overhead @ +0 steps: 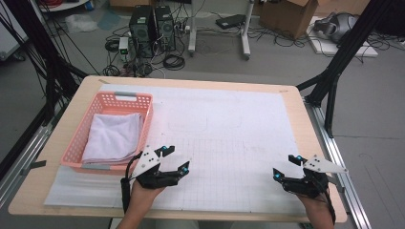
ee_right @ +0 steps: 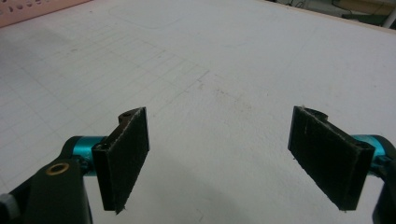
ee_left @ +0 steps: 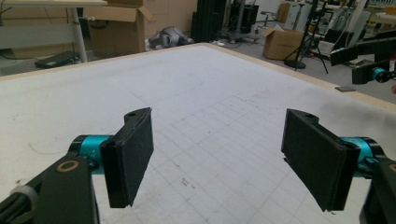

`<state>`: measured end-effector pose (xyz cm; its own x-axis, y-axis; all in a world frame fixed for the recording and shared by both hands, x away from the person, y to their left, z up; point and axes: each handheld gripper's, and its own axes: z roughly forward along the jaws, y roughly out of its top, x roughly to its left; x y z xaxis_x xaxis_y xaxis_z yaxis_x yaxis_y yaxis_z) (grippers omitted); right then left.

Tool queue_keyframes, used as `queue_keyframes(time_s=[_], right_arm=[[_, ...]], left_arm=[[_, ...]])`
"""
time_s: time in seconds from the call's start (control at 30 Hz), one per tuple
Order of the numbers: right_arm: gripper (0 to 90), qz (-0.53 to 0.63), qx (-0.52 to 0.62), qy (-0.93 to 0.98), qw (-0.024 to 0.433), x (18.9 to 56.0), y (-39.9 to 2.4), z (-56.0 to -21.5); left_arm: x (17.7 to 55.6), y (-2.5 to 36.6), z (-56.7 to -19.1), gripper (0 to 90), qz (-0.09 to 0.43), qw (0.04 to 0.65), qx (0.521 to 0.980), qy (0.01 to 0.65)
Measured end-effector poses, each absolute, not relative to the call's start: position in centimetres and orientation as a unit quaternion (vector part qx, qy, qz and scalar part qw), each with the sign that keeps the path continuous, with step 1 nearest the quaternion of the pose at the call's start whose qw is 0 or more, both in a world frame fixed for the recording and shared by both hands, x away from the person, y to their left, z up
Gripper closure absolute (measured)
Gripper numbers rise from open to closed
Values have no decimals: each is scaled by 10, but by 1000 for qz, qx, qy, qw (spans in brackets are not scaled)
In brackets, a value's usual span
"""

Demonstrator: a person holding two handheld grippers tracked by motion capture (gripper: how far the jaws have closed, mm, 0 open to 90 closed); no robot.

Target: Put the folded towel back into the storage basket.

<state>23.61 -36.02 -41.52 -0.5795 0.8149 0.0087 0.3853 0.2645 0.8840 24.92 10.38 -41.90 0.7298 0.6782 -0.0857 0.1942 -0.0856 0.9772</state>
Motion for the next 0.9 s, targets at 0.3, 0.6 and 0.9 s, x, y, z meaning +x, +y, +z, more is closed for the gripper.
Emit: queue_keyframes(time_s=[0.3, 0.6, 0.9], right_arm=[[194, 460, 390, 763, 231, 238, -356, -415], [194, 462, 390, 762, 231, 237, -355, -415], [194, 461, 394, 761, 229, 237, -356, -416]], left_arm=[[251, 105, -422, 256, 199, 598, 711, 313], [252, 104, -423, 256, 200, 591, 716, 314], [253, 105, -424, 256, 201, 589, 716, 318]])
